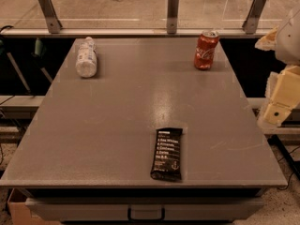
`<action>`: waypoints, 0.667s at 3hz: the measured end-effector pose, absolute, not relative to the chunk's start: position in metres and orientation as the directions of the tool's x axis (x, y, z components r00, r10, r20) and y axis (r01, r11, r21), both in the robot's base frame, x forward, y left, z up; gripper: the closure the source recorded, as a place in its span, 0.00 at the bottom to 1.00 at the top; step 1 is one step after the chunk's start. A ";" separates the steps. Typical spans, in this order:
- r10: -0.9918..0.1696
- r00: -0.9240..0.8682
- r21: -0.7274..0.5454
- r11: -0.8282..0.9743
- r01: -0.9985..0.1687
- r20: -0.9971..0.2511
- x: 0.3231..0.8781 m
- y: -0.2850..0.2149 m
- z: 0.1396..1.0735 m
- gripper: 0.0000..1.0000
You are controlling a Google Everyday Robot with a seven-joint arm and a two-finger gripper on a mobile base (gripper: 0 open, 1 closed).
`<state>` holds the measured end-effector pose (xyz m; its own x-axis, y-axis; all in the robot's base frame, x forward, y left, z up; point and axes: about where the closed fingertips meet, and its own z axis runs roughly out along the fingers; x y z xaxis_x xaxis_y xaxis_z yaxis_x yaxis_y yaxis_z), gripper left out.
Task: Move coke can near blue plastic bottle
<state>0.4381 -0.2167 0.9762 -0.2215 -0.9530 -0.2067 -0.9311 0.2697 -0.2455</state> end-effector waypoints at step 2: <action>-0.940 -0.215 -0.225 0.277 -0.934 -0.264 0.454 -0.218 0.968 0.00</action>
Offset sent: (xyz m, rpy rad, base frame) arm 0.0369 -0.0046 -0.0241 0.1534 0.0297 0.0209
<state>0.4536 -0.2176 0.9679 -0.2148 -0.9402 -0.2643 -0.9342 0.2768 -0.2252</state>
